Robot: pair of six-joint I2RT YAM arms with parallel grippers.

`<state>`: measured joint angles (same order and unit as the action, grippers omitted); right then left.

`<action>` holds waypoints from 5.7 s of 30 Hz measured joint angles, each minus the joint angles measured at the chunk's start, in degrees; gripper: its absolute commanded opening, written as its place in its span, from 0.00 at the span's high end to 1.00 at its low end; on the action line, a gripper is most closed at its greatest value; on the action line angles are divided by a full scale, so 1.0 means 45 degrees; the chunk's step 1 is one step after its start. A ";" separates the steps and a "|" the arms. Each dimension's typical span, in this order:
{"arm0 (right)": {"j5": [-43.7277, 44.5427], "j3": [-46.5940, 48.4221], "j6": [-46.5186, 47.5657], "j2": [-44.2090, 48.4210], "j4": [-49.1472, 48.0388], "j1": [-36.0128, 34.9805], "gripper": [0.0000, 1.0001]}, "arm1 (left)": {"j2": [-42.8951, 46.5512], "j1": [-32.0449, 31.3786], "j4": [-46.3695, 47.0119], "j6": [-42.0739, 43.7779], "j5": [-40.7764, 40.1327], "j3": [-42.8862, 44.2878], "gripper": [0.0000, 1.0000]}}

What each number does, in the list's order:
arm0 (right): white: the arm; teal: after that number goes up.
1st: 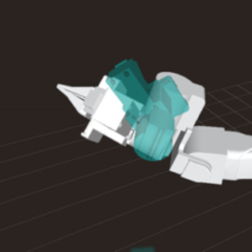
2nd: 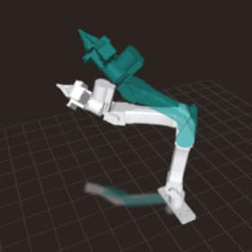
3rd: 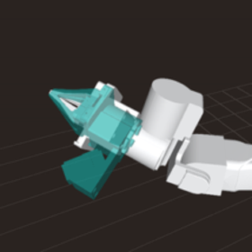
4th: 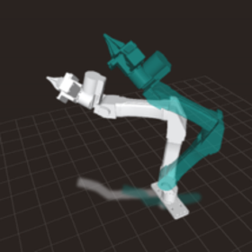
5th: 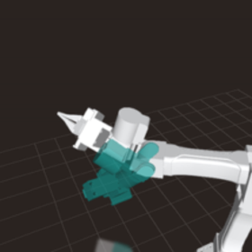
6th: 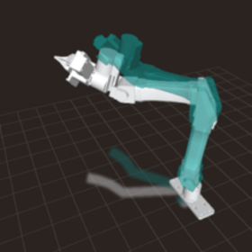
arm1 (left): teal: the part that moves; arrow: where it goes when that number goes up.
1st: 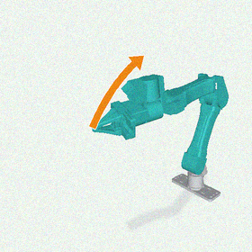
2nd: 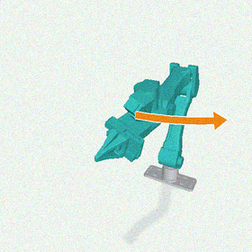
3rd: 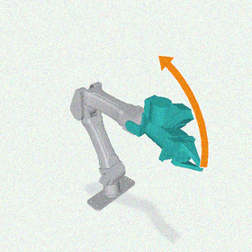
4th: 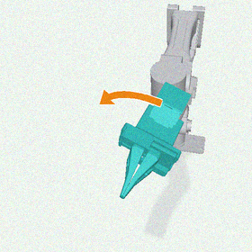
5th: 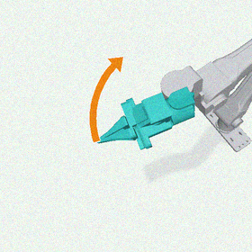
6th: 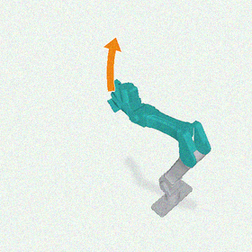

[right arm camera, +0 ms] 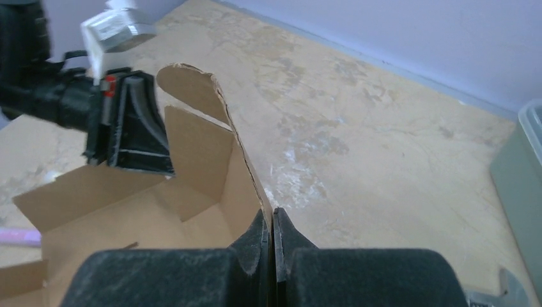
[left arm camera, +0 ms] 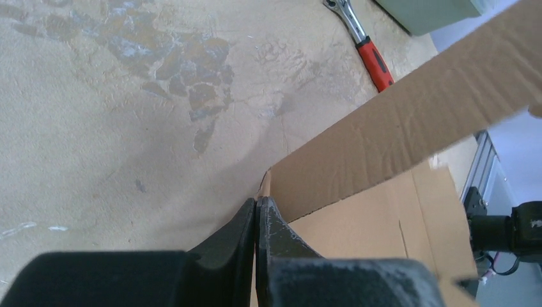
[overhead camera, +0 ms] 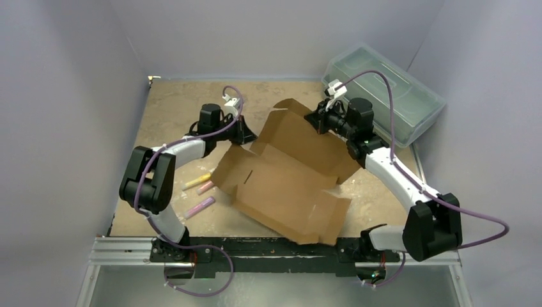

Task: Fold the paper box
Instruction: Fold the paper box at the center of the board.

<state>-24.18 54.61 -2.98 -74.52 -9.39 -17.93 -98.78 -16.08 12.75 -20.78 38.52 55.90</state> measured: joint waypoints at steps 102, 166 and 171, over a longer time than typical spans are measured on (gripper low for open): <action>0.0491 0.3157 0.7587 -0.0379 0.5285 0.0058 1.00 | 0.2317 0.0330 -0.1540 -0.0782 -0.3575 -0.3016 0.68; -0.3298 0.1496 0.8097 0.0729 0.5712 0.0393 1.00 | 1.0025 -0.3308 -0.0724 -0.3424 -0.5668 -0.7067 1.00; -0.3313 0.1452 0.8194 0.0729 0.5697 0.0393 1.00 | 1.0025 -0.3361 -0.0578 -0.3415 -0.5654 -0.7067 1.00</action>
<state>-39.09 61.14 33.89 -71.24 16.25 -16.16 -53.67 -31.20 10.15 -36.14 13.08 24.10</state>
